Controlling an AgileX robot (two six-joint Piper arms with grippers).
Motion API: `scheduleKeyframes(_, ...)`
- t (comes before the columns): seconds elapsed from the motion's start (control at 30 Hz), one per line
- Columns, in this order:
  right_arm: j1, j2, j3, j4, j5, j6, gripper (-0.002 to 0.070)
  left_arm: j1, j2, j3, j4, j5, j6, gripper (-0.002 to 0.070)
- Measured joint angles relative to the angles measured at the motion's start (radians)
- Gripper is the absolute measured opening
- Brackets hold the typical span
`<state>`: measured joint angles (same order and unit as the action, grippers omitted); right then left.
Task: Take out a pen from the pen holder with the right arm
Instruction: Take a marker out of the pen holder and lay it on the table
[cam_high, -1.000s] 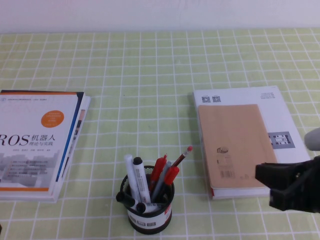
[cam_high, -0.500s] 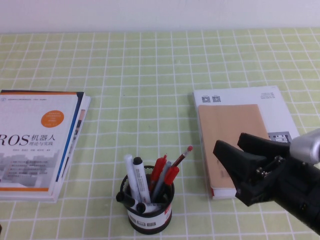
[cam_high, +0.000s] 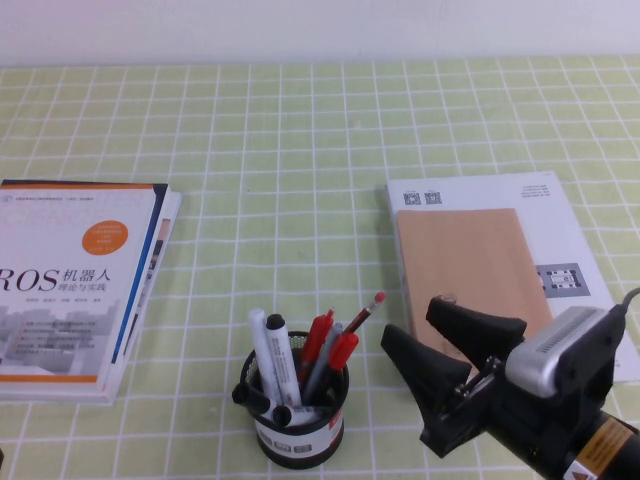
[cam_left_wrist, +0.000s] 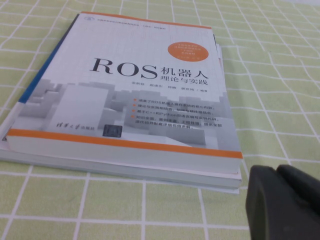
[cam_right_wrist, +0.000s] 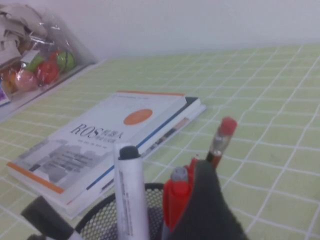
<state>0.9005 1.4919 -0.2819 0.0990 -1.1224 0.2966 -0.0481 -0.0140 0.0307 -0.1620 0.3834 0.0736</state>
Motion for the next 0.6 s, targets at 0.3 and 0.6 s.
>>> scheduleKeyframes(0.3, 0.000, 0.057, -0.040, -0.004, -0.006, 0.026, 0.0415, 0.000, 0.000, 0.000, 0.000, 0.000, 0.000, -0.0008)
scheduleKeyframes(0.6, 0.000, 0.102, -0.103, 0.052, -0.010, 0.026, 0.0415, 0.000, 0.000, 0.000, 0.000, 0.000, 0.000, -0.0008)
